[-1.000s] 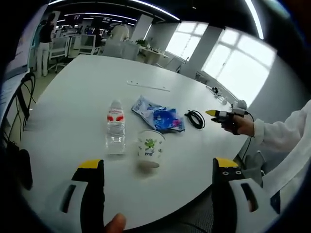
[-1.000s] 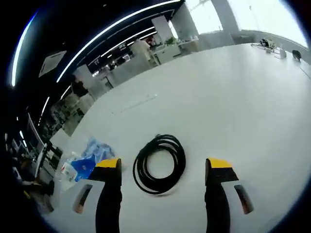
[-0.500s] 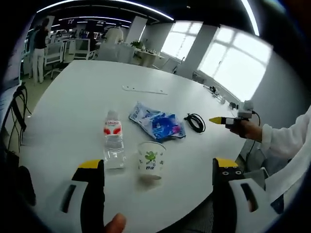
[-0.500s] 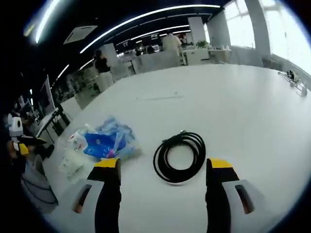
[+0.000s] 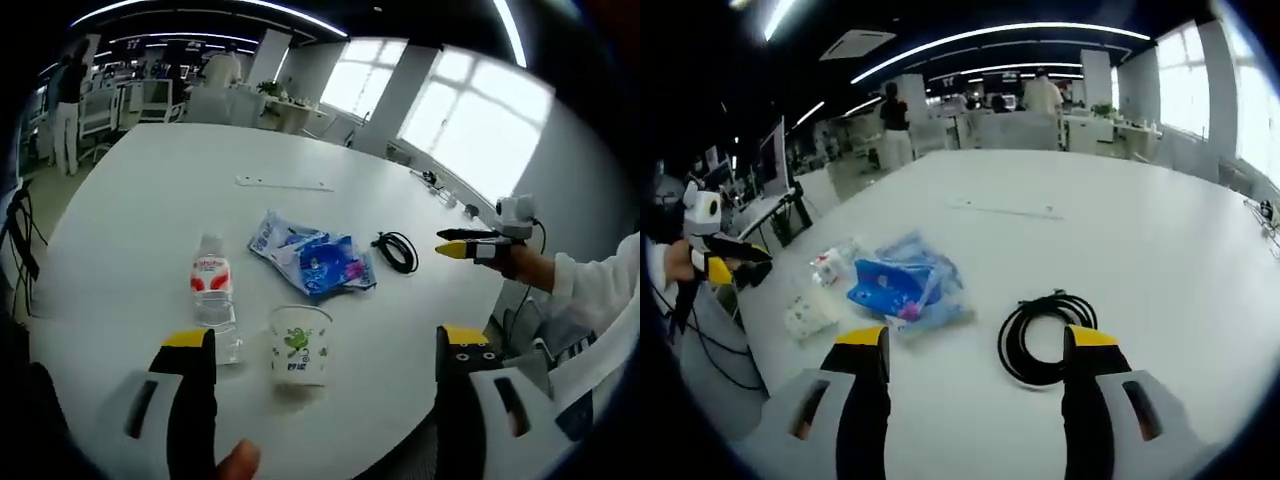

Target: Arrange the tabletop items into an orderly group along one side of the table until the central work area is clear of visible clutter.

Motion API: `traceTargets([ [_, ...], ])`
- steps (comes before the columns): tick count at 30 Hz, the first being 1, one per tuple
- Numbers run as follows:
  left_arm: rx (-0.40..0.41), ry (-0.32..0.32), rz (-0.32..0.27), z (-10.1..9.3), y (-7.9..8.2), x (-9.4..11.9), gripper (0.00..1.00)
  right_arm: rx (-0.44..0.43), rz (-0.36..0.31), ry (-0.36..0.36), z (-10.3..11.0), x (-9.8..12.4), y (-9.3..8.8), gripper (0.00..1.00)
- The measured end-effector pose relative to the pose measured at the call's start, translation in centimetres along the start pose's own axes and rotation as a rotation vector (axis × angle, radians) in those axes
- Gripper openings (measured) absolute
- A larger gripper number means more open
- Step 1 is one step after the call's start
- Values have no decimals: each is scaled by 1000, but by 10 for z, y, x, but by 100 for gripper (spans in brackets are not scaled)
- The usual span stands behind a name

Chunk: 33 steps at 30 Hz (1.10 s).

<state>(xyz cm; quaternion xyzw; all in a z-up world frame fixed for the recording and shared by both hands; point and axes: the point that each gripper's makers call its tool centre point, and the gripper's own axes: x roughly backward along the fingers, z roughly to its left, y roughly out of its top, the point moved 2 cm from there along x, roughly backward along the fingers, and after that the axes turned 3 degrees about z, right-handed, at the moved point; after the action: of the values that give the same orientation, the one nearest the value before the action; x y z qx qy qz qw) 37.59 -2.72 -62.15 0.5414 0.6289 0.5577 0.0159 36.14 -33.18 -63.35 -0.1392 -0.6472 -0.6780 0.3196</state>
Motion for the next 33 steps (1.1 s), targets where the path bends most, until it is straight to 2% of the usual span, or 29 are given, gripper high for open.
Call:
traceTargets([
  [7, -23, 38, 19, 7, 19, -26, 88, 21, 8, 42, 14, -17, 8, 66],
  [10, -21, 36, 16, 6, 29, -38, 84, 22, 10, 60, 20, -25, 11, 64],
  [12, -52, 33, 29, 6, 34, -48, 81, 25, 21, 69, 22, -34, 12, 62],
  [13, -73, 27, 42, 6, 34, -52, 80, 29, 32, 72, 21, -38, 11, 60],
  [14, -93, 32, 84, 8, 32, -57, 79, 40, 51, 76, 21, -43, 9, 59],
  [16, -117, 43, 115, 10, 33, -67, 78, 44, 66, 82, 23, -50, 10, 58],
  [21, -149, 32, 123, 10, 39, -89, 67, 51, 100, 104, 32, -66, 11, 48],
  [26, -167, 84, 166, 20, 39, -106, 58, 35, 130, 102, 32, -83, 10, 45],
  [33, -138, 98, 158, 19, 46, -120, 51, 13, 174, 94, 31, -103, 4, 42],
])
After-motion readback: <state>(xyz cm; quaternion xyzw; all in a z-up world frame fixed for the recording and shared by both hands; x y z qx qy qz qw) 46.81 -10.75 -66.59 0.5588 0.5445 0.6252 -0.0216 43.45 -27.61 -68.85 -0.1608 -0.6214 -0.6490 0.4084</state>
